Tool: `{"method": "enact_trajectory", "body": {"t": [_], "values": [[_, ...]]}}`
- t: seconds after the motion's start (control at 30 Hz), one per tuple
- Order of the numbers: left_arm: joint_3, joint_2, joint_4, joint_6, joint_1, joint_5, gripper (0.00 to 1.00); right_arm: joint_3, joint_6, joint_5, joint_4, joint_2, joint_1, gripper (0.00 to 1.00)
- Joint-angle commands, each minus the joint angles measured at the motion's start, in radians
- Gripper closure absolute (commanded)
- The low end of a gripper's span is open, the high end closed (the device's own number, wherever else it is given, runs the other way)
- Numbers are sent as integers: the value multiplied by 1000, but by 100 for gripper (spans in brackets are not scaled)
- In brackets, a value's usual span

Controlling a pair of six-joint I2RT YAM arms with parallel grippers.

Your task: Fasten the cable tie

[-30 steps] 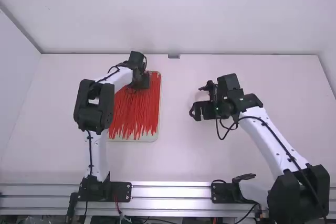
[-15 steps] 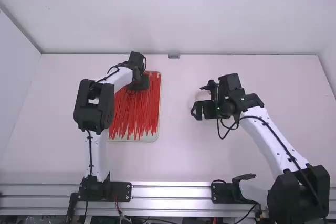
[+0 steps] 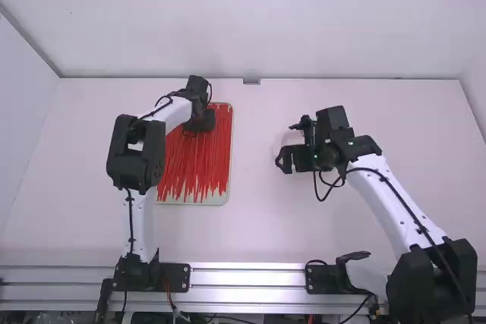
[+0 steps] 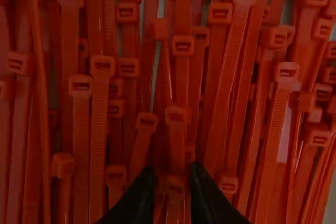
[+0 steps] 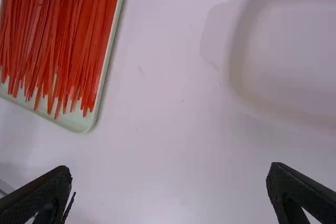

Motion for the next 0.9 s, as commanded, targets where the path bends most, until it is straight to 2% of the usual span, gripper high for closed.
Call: {"method": "enact_trajectory", "body": {"t": [0.0,0.33,0.87], "values": [[5,10,-8,-6,9,14,78,28,3,-2,5,3,-1,1],[76,10,-62,-6,9,7,75,28,3,-1,16,3,0,1],[24,10,-28,-7,9,3,75,28,0,-1,17,3,0,1]]}}
